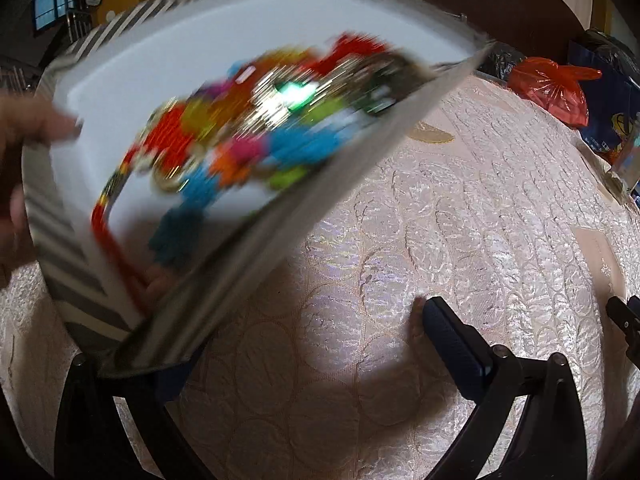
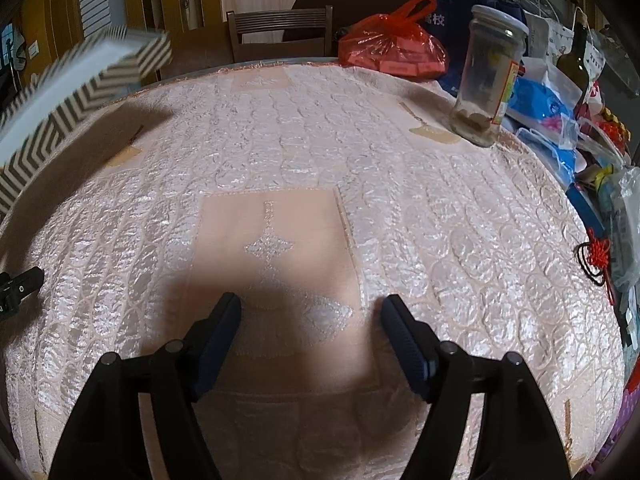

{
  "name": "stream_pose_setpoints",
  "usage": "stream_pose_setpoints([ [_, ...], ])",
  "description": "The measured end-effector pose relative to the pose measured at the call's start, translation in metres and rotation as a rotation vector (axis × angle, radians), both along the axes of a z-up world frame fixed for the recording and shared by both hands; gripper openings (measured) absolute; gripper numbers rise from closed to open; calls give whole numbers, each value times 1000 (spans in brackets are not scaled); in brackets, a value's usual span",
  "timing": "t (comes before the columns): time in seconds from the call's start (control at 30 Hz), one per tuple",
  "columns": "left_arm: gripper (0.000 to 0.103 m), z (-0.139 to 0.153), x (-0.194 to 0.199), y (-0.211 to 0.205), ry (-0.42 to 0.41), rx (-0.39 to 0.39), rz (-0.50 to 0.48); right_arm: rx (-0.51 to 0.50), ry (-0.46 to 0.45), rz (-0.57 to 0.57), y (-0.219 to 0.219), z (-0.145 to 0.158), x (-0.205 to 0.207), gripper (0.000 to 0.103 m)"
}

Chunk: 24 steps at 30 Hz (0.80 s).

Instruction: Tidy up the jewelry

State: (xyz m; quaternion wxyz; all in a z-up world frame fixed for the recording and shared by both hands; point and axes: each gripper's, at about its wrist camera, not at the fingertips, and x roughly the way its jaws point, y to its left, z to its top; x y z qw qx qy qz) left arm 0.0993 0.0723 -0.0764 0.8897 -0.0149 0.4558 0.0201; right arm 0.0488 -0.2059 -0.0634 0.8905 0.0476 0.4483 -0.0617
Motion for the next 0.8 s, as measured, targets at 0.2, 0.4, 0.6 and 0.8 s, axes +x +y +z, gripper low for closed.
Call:
stream_pose_setpoints([
  [0.2,103,-2,0,1,1,0,16,-1,1,-5,1,0,2,78],
  [0.4,103,-5,0,-1,1,0,17,-5,3,-8,0,0,4,80],
  [0.6,103,-5,0,-1,1,1,17,-5,7,-15,0,0,6,82],
  [0.8,103,-4,2,-7,1,1,12,-6,8,-16,0,1,7,83],
])
